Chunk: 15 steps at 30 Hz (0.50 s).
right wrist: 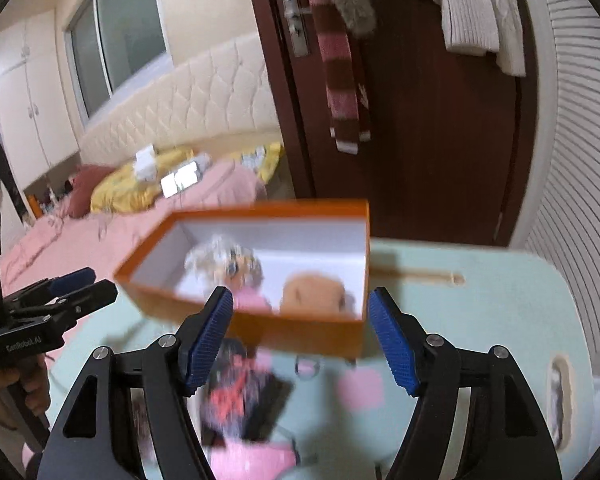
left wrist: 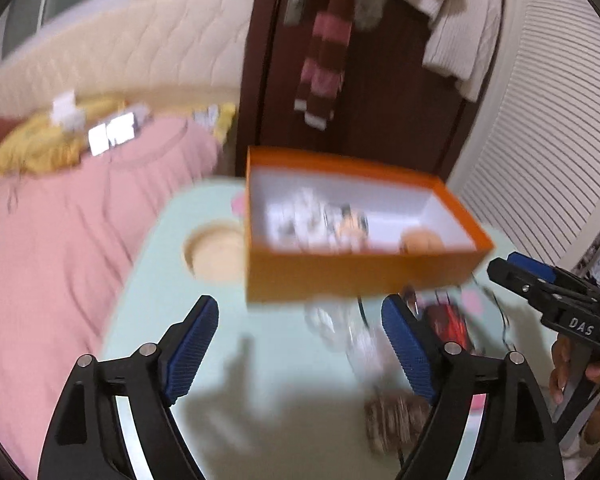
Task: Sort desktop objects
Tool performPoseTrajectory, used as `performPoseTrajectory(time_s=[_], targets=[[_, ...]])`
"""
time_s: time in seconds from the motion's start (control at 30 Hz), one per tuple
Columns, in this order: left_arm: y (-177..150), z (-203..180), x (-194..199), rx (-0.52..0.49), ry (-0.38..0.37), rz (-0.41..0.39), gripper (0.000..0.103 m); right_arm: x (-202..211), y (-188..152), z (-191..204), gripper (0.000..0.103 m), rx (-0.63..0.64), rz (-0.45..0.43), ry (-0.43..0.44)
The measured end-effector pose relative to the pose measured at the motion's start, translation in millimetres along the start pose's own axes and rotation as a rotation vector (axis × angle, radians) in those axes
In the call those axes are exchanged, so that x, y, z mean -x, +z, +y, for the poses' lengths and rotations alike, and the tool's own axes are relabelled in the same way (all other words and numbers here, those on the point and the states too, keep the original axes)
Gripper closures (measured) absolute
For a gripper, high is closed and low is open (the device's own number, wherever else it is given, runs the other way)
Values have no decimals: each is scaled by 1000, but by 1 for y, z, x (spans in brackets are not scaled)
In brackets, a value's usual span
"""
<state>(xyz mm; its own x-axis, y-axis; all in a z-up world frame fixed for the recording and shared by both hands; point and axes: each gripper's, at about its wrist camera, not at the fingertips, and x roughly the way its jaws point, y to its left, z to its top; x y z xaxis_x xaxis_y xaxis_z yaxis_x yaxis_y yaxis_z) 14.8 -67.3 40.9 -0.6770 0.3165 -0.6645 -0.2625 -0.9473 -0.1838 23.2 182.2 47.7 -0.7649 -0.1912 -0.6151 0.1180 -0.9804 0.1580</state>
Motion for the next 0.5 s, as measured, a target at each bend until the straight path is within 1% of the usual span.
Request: performPoseTrajectory(time_s=[0.03, 0.1, 0.2, 0.27, 0.37, 0.4, 0.5], targets=[[-6, 0, 1, 3, 5, 17, 20, 0, -6, 1, 32, 2, 35, -18], [-15, -1, 1, -2, 24, 34, 20, 0, -18, 2, 32, 19, 78, -54], [-27, -4, 0, -12, 68, 33, 18, 2, -35, 3, 32, 31, 113, -79], [-32, -2, -3, -4, 101, 37, 17, 2, -45, 2, 32, 23, 133, -88], [-38, 5, -9, 19, 129, 57, 16, -3, -57, 1, 32, 22, 155, -111], [-40, 4, -10, 13, 147, 50, 13, -8, -61, 0, 32, 17, 184, -123], [-44, 2, -14, -13, 192, 43, 10, -13, -63, 0, 29, 35, 193, -166]])
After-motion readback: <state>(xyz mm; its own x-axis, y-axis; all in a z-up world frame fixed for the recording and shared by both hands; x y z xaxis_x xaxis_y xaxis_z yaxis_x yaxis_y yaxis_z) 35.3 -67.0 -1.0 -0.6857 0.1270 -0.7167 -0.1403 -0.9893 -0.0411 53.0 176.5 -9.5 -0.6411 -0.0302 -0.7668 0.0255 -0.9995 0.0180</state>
